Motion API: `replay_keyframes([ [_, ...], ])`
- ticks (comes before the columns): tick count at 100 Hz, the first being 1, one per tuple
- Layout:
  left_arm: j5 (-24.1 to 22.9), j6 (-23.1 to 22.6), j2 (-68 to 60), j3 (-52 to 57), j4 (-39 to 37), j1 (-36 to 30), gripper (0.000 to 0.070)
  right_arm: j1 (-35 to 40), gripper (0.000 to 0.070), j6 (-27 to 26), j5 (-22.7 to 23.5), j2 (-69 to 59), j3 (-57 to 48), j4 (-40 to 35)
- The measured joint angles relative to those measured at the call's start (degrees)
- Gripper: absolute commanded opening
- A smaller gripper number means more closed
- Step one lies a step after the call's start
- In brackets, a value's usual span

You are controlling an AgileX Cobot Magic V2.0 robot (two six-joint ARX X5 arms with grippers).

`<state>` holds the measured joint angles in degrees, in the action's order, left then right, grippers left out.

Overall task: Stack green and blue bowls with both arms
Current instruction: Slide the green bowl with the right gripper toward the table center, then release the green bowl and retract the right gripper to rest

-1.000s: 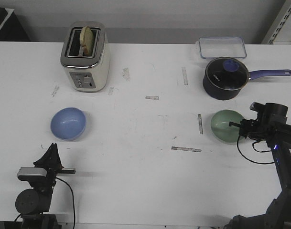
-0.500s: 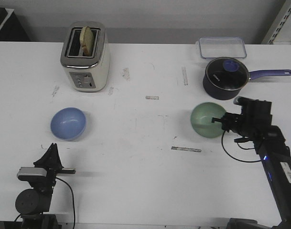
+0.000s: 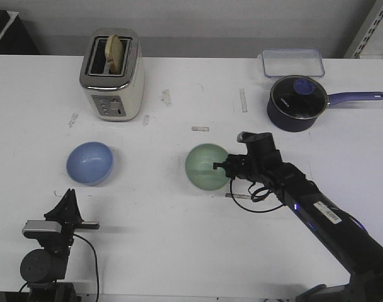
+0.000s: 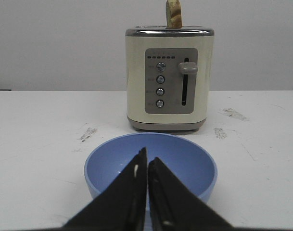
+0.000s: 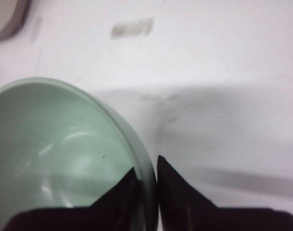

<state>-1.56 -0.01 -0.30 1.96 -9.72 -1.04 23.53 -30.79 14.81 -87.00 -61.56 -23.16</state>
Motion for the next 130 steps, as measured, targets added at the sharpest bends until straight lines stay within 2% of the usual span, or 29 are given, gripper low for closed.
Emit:
replay_keyframes([
  [20,0.0,0.0,0.0,0.0,0.0,0.0,0.0003,1.92,0.0006,-1.22,-2.36,-4.11,0.02,1.55],
  [49,0.0,0.02,0.0,0.0,0.02,0.0,0.0003,3.15,0.0016,-1.66,-2.56,-6.38,0.04,1.81],
  [54,0.0,0.0,0.0,0.0,0.0,0.0,0.0003,3.15,0.0045,-1.66,-2.56,-6.38,0.04,2.49],
  [64,0.0,0.02,0.0,0.0,0.02,0.0,0.0003,3.15,0.0184,-1.68,-2.49,-6.38,0.04,2.93],
  [70,0.02,0.02,0.0,0.0,0.0,0.0,0.0003,3.15,0.0218,-1.73,-2.49,-6.38,0.04,2.93],
  [81,0.0,0.02,0.0,0.0,0.0,0.0,0.0003,3.28,0.0229,-2.05,-2.56,-6.38,0.04,3.02],
  [94,0.0,0.02,0.0,0.0,0.02,0.0,0.0003,3.41,0.037,-2.05,-2.54,-6.34,0.04,3.32],
  [112,0.0,0.0,0.0,0.0,0.0,0.0,0.0003,2.47,0.0376,0.0,-2.62,-2.23,0.11,3.21],
  [130,0.0,0.02,0.0,0.0,0.0,0.0,0.0003,-0.07,0.0369,6.32,-3.26,4.55,0.11,3.39],
])
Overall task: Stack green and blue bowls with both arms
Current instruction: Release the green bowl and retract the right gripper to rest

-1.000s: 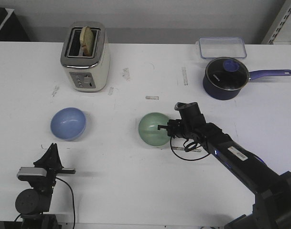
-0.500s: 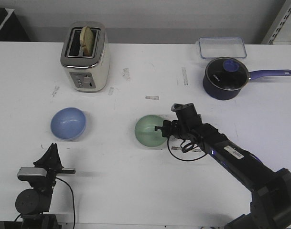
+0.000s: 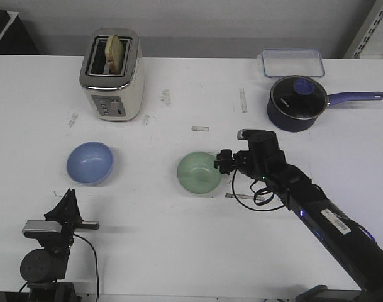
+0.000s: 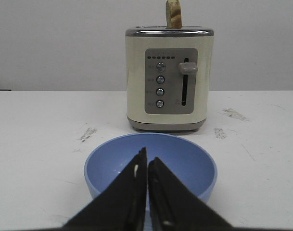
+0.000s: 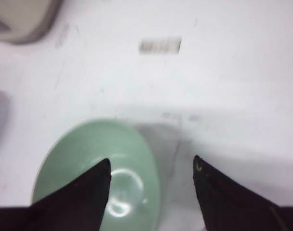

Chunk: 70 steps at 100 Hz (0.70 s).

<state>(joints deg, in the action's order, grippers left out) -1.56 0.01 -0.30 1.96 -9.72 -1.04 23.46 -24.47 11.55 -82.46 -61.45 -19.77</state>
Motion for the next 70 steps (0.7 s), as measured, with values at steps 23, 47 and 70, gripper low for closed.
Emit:
replay_keyframes([
  [23,0.0,-0.02,0.0,0.0,0.0,0.0,0.0003,-3.54,0.0157,12.74,-8.57,8.68,5.99,4.37],
  [47,0.02,-0.02,0.0,0.0,0.02,0.0,0.0003,-9.94,0.0014,22.77,-11.61,19.15,18.34,16.5],
  [70,0.0,-0.02,0.0,0.0,0.0,0.0,0.0003,-15.37,0.0014,23.93,-11.58,29.86,28.57,20.79],
])
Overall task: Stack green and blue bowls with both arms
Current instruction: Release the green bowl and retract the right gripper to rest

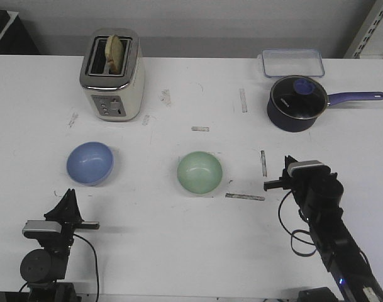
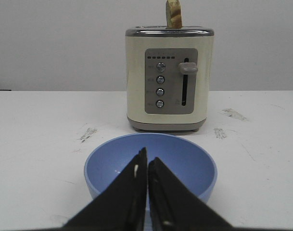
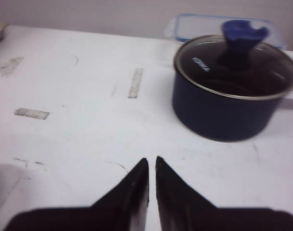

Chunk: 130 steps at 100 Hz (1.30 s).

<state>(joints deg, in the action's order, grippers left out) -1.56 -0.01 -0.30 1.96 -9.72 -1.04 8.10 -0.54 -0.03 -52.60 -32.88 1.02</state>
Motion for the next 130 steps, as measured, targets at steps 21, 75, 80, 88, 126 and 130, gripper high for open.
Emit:
replay_keyframes([
  [21,0.0,0.02,0.0,0.0,0.0,0.0,0.0003,-2.8,0.0014,0.17,-0.15,10.73,6.84,-0.2],
  [75,0.0,0.0,0.0,0.0,0.0,0.0,0.0003,-2.82,0.0014,0.28,-0.02,40.0,13.2,-2.75],
  [80,0.0,0.0,0.0,0.0,0.0,0.0,0.0003,-2.82,0.0014,0.28,-0.02,41.64,13.2,-2.86],
  [88,0.0,0.0,0.0,0.0,0.02,0.0,0.0003,-2.82,0.0014,0.31,-0.02,43.78,13.2,-2.89],
  [126,0.0,0.0,0.0,0.0,0.02,0.0,0.0003,-2.82,0.0014,0.31,-0.02,45.09,13.2,-2.91],
  [130,0.0,0.02,0.0,0.0,0.0,0.0,0.0003,-2.82,0.0014,0.31,-0.02,45.09,13.2,-2.91],
])
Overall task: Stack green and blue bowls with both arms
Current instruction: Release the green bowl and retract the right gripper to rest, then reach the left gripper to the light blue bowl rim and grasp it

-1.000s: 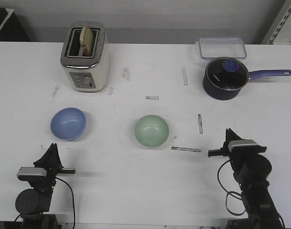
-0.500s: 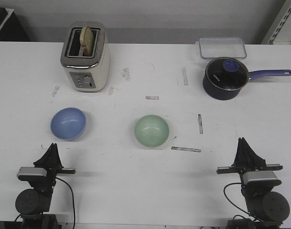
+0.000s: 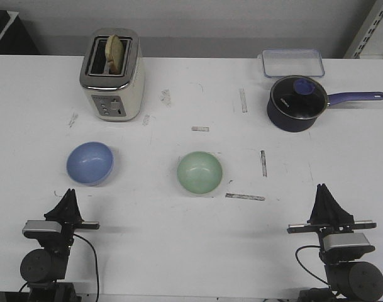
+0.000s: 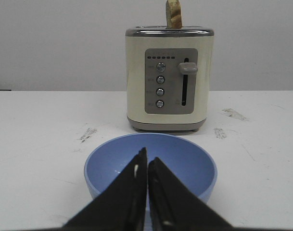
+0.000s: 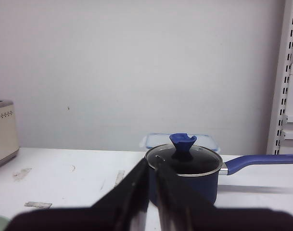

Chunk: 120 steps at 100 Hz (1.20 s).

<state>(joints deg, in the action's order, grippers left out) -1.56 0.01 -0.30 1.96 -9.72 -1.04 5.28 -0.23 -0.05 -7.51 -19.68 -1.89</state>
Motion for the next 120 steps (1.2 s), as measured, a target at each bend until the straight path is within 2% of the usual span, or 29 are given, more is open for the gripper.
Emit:
replay_keyframes([
  [56,-0.02,2.51,-0.52,1.53,1.01,0.0,0.0002,0.0,0.0014,0.0,0.0,0.0,0.0,0.0],
  [75,-0.11,2.54,-5.73,10.47,3.02,0.0,0.0002,0.0,0.0014,0.0,0.0,0.0,0.0,0.0],
  [96,-0.11,3.41,-16.98,20.83,4.33,0.0,0.0002,0.0,0.0014,0.0,0.0,0.0,0.0,0.0],
  [120,-1.33,3.85,-32.06,34.64,12.7,0.0,0.0002,0.0,0.0014,0.0,0.0,0.0,0.0,0.0],
])
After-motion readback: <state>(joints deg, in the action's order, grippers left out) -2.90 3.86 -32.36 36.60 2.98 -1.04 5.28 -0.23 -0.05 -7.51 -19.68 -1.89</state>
